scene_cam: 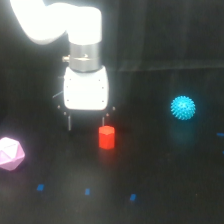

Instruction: Pick up the red object from the table

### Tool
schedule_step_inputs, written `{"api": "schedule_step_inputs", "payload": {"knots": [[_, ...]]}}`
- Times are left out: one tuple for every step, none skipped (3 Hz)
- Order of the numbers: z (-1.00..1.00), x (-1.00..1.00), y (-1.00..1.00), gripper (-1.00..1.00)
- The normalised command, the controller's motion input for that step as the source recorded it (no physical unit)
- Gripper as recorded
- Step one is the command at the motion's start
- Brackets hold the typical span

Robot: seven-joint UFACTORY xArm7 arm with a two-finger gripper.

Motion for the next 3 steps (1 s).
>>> {"api": "schedule_step_inputs", "payload": {"knots": [[-0.7, 0.3, 0.32, 0.25], [-0.33, -0.93, 0.03, 0.58], [-0.27, -1.0, -0.63, 0.72]]}}
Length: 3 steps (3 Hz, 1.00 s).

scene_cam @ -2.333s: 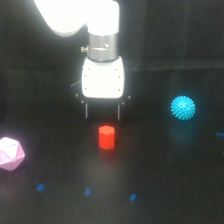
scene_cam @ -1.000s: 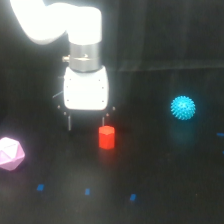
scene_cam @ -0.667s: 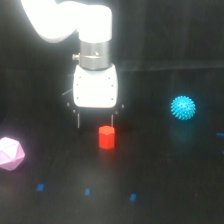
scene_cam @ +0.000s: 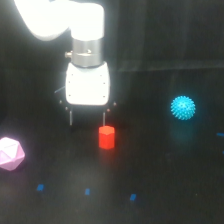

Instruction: Pick up the red object from the table

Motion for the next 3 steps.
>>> {"api": "schedule_step_inputs", "payload": {"knots": [[-0.13, 0.93, 0.08, 0.6], [-0.2, 0.1, -0.16, 0.08], [-0.07, 0.75, -0.3, 0.33]]}}
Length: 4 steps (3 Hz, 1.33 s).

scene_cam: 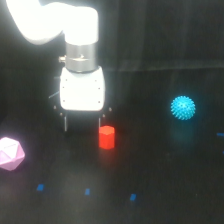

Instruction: Pick up the red object from the table

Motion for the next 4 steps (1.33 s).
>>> {"api": "schedule_step_inputs", "payload": {"knots": [[0.0, -1.0, -0.17, 0.72], [-0.64, 0.43, -0.35, 1.0], [-0.93, -0.93, 0.28, 0.68], [-0.84, -0.68, -0.25, -0.46]]}}
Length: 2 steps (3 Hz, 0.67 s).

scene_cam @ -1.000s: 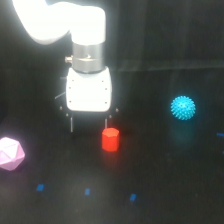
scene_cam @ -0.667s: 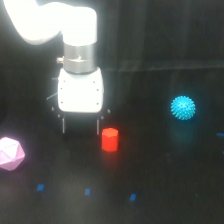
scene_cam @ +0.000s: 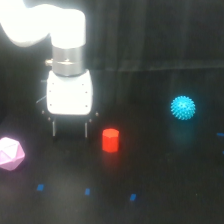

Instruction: Pick up the red object from the table

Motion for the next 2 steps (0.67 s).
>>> {"api": "schedule_step_inputs", "payload": {"knots": [[-0.59, -0.89, 0.59, 0.2], [-1.0, -1.0, -0.19, 0.19]]}}
